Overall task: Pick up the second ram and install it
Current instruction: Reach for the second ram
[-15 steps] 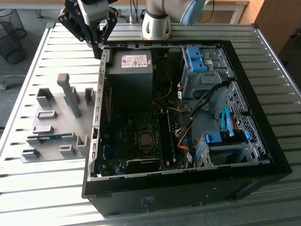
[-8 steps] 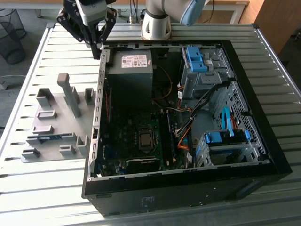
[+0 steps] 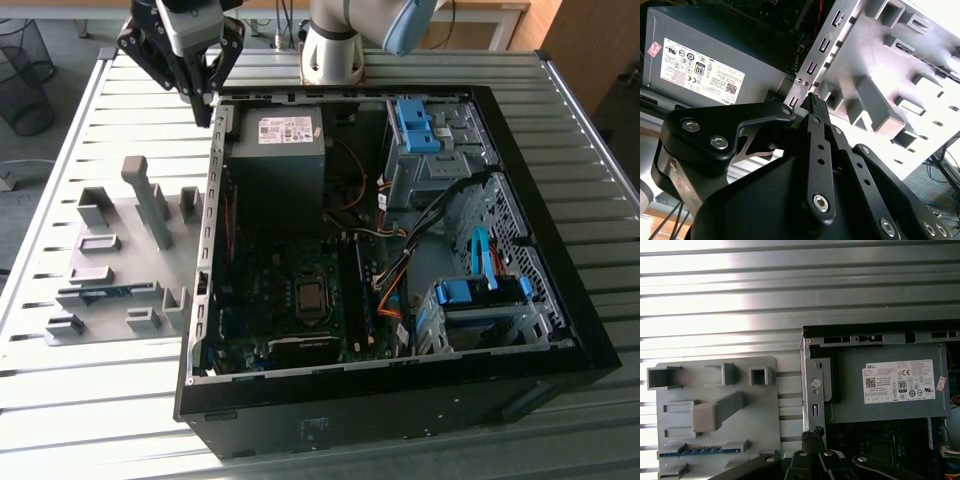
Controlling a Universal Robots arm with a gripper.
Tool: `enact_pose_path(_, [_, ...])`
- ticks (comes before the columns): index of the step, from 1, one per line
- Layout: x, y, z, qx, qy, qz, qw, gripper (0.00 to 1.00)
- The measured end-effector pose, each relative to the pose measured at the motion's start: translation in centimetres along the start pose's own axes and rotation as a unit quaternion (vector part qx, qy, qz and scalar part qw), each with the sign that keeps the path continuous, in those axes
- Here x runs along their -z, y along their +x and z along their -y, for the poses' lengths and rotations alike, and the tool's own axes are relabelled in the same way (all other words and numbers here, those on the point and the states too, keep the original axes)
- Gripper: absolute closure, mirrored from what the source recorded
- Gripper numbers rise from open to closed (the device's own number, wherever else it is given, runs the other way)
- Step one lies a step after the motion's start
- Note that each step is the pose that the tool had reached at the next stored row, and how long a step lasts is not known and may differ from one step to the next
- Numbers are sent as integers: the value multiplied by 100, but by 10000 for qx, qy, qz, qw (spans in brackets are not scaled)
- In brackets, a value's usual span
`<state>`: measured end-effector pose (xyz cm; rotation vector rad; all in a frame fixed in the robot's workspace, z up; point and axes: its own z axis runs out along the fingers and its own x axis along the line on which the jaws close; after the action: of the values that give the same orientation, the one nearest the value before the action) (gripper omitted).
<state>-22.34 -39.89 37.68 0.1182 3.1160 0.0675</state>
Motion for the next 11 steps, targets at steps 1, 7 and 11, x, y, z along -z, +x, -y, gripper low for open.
enact_pose_path(1, [-2,4,0,0,0,0,10000,89])
enact_pose_path(7, [-7,30,3,0,0,-2,10000,89])
enact_pose_path(11, [-11,45,4,0,0,-4,10000,89])
